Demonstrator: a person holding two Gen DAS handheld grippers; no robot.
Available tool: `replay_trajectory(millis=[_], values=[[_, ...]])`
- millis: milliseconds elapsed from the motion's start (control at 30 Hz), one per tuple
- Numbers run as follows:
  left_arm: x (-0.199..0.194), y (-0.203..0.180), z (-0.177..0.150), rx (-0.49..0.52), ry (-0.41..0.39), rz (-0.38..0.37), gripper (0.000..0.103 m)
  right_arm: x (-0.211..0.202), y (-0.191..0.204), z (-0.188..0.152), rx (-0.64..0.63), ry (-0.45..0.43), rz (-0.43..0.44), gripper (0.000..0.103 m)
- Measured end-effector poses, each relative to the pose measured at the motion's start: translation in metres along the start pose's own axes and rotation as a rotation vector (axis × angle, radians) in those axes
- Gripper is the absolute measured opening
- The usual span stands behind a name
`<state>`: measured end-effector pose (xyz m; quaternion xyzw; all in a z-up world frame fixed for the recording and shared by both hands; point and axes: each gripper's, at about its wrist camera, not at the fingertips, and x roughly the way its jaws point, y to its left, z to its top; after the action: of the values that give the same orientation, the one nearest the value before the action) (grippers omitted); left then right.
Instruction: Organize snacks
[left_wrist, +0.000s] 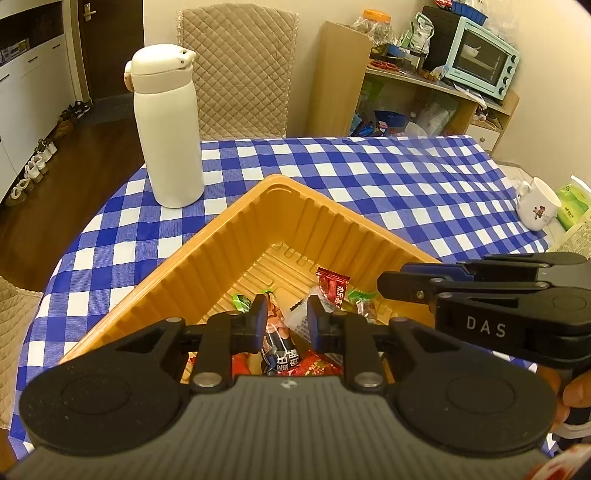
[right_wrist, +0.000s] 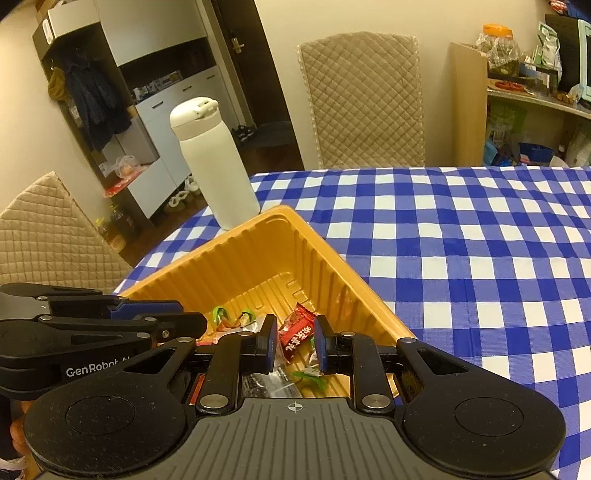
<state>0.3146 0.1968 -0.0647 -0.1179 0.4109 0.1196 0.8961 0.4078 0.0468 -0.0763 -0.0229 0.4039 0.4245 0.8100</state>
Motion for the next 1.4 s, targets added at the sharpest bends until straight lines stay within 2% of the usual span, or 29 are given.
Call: replay_trajectory(millis=[533, 767, 800, 867, 900, 933, 1000, 1167, 1400], values=[[-0.048, -0.003, -0.010, -0.018, -0.057, 0.024, 0.021, -0.039, 0.012, -0.007, 0.006, -0.049, 0.000, 0.022], [-0.087, -0.005, -0.028, -0.045, -0.074, 0.061, 0.033, -0.069, 0.019, -0.022, 0.024, -0.067, -0.006, 0.023], [-0.093, -0.006, -0.032, -0.046, -0.076, 0.066, 0.035, -0.075, 0.020, -0.025, 0.028, -0.070, -0.004, 0.024], [-0.107, -0.009, -0.040, -0.044, -0.082, 0.076, 0.036, -0.087, 0.022, -0.032, 0.038, -0.075, -0.001, 0.037], [-0.113, -0.011, -0.044, -0.043, -0.083, 0.083, 0.039, -0.095, 0.023, -0.037, 0.043, -0.085, -0.004, 0.053], [-0.119, -0.013, -0.048, -0.041, -0.085, 0.090, 0.041, -0.102, 0.025, -0.041, 0.046, -0.099, -0.009, 0.063], [-0.132, -0.017, -0.057, -0.040, -0.089, 0.099, 0.045, -0.118, 0.029, -0.049, 0.042, -0.123, -0.010, 0.065], [-0.161, -0.031, -0.076, -0.054, -0.096, 0.099, 0.048, -0.152, 0.037, -0.070, 0.040, -0.121, 0.005, 0.067], [-0.197, -0.057, -0.108, -0.046, -0.105, 0.103, 0.051, -0.201, 0.046, -0.102, 0.047, -0.130, 0.010, 0.078]])
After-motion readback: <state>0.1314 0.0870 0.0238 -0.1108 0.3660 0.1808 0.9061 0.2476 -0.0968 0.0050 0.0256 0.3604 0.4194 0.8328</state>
